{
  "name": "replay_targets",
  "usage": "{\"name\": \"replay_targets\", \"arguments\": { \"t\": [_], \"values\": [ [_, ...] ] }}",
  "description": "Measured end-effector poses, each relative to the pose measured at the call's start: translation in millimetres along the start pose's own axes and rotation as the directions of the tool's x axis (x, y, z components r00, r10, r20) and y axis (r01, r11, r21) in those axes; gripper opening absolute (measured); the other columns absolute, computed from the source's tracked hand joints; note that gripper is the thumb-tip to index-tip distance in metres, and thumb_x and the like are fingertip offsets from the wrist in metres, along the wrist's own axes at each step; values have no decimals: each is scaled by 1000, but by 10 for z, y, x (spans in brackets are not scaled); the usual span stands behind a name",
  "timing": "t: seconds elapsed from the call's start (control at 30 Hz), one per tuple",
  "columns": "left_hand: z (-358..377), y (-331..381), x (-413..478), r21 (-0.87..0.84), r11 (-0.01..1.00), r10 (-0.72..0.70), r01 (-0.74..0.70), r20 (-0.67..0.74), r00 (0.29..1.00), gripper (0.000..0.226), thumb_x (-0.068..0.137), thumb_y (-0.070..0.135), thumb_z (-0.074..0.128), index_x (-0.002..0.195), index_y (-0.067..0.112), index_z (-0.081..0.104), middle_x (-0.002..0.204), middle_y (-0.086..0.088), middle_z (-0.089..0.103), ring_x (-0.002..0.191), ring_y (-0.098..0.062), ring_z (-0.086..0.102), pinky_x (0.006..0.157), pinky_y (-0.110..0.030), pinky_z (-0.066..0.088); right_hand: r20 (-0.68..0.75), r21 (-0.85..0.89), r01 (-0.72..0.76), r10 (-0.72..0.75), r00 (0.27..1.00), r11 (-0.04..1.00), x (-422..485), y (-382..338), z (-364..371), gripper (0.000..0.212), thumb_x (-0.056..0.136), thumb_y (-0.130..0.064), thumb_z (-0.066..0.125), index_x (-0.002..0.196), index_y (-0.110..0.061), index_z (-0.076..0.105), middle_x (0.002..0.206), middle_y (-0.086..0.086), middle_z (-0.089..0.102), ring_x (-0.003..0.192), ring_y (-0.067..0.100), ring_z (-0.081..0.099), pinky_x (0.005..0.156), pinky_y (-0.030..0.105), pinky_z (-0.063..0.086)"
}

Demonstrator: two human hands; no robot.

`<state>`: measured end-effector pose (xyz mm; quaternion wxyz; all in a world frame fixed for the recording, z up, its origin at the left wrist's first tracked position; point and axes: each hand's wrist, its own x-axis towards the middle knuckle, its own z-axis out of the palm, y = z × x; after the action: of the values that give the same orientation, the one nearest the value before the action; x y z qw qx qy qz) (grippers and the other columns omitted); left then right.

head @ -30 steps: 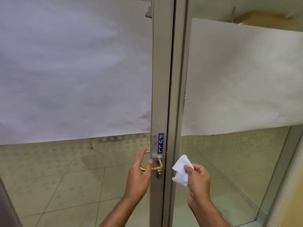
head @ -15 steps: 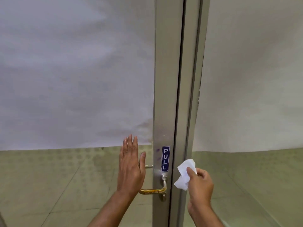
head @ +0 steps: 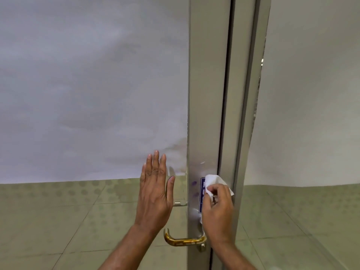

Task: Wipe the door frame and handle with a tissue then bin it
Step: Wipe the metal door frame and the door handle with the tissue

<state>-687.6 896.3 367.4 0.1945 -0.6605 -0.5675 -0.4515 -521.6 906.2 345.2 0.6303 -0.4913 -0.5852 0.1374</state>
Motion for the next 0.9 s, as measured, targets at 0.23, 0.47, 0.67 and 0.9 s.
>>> {"name": "replay_targets", "arguments": {
  "t": [0.23,0.47,0.67,0.9],
  "values": [
    [106,-181,22,35,999,29,-28,-31,999,61,111,34,28,166,13,10,176,-3,4,163,-21,3,133,-38,4,198,-69,193,-176,964,979,-48,189,182,18,98,-41,52,112,-33,61,113,-23,56,105,1,57,77,11,53],
    [171,-221,193,91,993,79,-70,-94,992,61,110,29,32,165,11,13,176,-7,6,163,-25,5,133,-40,2,132,-260,468,-449,884,845,194,284,201,23,95,-17,61,117,-14,69,120,-2,57,115,15,53,99,28,51],
    [280,-294,281,155,983,121,-98,-151,981,60,112,37,24,165,13,9,176,-4,0,163,-24,2,133,-41,-1,352,-241,576,-483,802,781,-49,560,256,41,98,-32,44,122,-10,69,125,-2,52,117,17,57,95,36,58],
    [412,-402,323,257,959,173,-117,-208,963,63,112,42,24,166,16,5,176,-2,-5,163,-23,-2,133,-40,-3,218,-170,524,-487,846,834,135,465,289,31,93,-13,58,124,-10,65,124,-1,51,118,15,53,100,30,53]
  ]
}}
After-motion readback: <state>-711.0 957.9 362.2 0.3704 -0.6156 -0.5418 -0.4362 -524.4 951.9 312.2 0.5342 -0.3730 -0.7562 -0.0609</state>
